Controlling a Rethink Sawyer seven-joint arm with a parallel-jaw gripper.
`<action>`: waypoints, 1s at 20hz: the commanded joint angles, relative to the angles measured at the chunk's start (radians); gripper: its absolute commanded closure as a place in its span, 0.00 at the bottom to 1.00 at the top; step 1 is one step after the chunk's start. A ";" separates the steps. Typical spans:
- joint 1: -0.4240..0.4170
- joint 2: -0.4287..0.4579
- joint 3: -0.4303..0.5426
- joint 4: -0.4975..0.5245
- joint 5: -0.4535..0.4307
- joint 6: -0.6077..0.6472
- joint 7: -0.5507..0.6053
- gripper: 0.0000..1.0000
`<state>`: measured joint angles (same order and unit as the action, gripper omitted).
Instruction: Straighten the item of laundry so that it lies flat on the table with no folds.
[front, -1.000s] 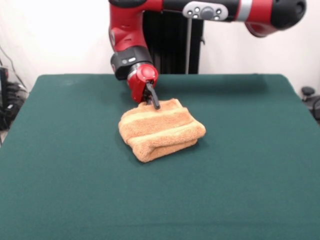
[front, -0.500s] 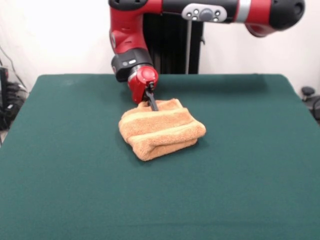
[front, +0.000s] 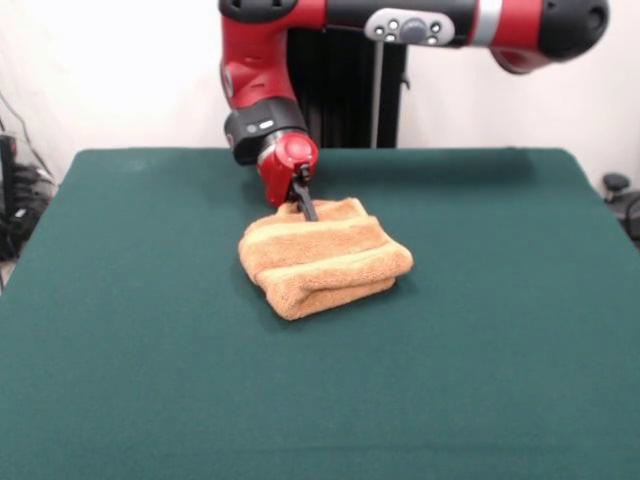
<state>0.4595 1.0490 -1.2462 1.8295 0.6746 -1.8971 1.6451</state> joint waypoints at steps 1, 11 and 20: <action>-0.006 0.032 0.026 -0.235 -0.082 0.033 0.027 1.00; -0.251 -0.050 -0.058 -0.420 -0.489 0.275 0.267 1.00; -0.328 -0.224 -0.002 -0.469 -0.779 0.319 0.336 1.00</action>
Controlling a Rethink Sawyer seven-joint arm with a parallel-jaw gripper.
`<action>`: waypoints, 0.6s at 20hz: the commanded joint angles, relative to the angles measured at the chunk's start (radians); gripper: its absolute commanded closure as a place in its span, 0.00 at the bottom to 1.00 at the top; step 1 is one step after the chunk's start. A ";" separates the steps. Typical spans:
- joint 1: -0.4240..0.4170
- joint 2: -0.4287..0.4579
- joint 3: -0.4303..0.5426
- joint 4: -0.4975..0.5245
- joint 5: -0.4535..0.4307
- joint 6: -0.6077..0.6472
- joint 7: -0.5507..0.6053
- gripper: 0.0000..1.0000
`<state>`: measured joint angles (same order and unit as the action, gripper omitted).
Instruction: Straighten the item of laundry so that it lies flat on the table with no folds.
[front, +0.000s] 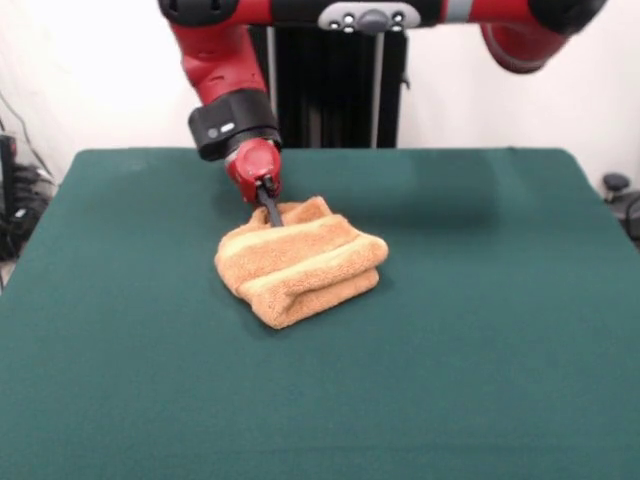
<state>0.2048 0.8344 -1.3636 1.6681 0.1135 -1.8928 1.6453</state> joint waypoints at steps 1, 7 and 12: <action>-0.073 -0.034 0.130 -0.306 -0.248 0.333 0.364 1.00; -0.088 -0.152 0.147 -0.291 -0.426 0.439 0.425 1.00; -0.088 -0.250 0.113 -0.297 -0.619 0.549 0.520 1.00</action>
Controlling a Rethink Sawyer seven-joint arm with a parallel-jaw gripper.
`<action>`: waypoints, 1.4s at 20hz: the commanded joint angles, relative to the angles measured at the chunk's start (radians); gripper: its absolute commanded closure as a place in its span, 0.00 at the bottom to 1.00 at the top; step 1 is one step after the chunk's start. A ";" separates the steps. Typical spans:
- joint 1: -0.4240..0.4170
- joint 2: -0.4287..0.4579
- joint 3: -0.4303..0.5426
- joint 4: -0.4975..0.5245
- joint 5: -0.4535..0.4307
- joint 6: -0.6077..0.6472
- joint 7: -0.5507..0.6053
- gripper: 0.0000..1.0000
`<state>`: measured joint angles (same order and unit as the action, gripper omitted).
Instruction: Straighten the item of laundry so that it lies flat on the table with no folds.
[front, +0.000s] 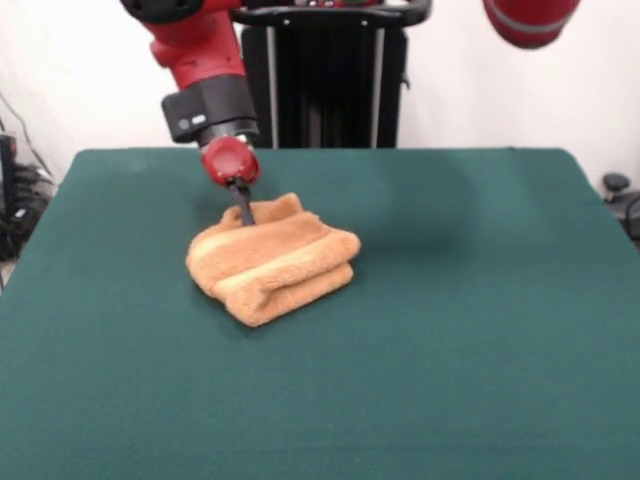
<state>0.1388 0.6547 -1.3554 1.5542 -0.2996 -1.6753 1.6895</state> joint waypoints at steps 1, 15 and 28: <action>-0.009 -0.096 0.103 -0.173 -0.236 0.345 0.486 1.00; -0.105 -0.263 0.119 -0.301 -0.546 0.477 0.569 1.00; -0.075 -0.320 0.161 -0.357 -0.745 0.543 0.806 1.00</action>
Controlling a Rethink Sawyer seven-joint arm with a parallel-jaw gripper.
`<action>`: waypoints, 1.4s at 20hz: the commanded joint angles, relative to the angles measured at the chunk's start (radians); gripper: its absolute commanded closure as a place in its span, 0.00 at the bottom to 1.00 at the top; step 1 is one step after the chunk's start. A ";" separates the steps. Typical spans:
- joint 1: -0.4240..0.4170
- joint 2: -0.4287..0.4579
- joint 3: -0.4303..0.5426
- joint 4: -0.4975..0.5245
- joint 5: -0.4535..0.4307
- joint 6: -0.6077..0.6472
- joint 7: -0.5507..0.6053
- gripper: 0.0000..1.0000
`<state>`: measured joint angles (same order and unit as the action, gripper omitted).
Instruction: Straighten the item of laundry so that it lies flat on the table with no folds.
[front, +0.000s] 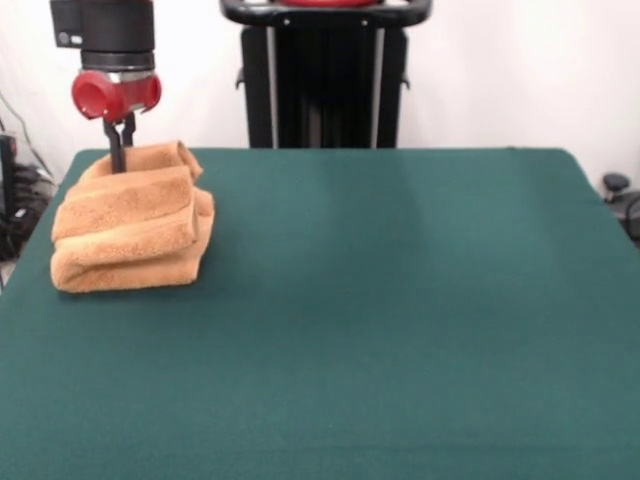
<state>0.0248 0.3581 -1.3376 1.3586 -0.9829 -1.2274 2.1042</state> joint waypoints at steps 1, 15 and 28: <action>0.043 -0.032 0.145 -0.158 -0.074 0.092 0.398 1.00; 0.070 -0.130 0.128 -0.146 -0.251 0.013 0.469 1.00; 0.100 -0.286 0.152 -0.095 -0.370 -0.056 0.514 1.00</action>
<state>0.0928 0.1347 -1.3309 1.3376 -1.3210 -1.2114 2.2608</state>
